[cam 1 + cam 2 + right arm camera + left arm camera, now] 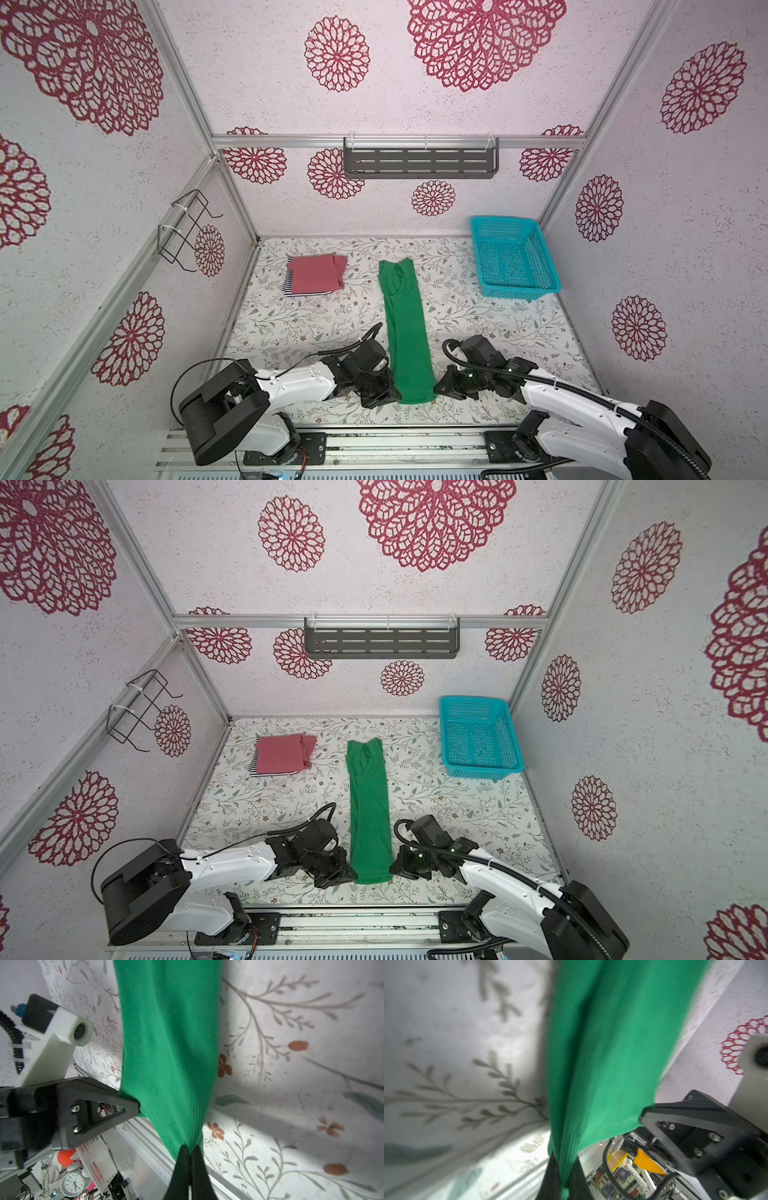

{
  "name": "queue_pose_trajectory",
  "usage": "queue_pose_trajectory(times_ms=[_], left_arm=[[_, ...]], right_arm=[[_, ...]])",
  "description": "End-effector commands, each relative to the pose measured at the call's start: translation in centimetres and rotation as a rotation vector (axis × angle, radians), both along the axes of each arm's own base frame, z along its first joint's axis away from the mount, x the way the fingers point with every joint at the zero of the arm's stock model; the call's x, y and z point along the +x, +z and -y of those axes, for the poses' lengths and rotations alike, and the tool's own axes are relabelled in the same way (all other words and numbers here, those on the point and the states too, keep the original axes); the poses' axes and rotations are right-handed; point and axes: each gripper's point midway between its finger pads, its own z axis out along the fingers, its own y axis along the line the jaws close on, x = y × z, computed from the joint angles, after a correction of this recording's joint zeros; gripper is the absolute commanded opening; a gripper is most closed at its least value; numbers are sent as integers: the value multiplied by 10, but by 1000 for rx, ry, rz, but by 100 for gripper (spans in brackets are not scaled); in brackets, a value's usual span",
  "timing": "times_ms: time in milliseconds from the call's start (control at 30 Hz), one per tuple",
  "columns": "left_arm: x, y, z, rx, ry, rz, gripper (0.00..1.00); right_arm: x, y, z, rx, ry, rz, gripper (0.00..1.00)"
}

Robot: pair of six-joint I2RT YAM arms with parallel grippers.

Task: Fold and stack the tank tops
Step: 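Grasp the green strip's near end with both grippers, then lift the near end with both grippers and fold it away over the strip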

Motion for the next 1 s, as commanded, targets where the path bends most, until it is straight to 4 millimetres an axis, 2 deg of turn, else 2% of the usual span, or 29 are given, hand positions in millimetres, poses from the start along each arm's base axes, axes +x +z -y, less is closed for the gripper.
queue_pose_trajectory(times_ms=[0, 200, 300, 467, 700, 967], left_arm=[[25, 22, -15, 60, -12, 72, 0], [77, 45, -28, 52, -8, 157, 0], [97, 47, -29, 60, -24, 181, 0], [120, 42, -26, 55, -43, 190, 0], [153, 35, -33, 49, -23, 212, 0], [183, 31, -35, 37, -20, 223, 0]], right_arm=[[20, 22, -2, -19, 8, 91, 0], [61, 40, -8, -27, 17, 180, 0], [83, 45, -12, -41, 36, 218, 0], [120, 47, -13, -62, 33, 252, 0], [174, 55, -22, -39, 27, 303, 0], [210, 48, -30, -47, 60, 305, 0]])
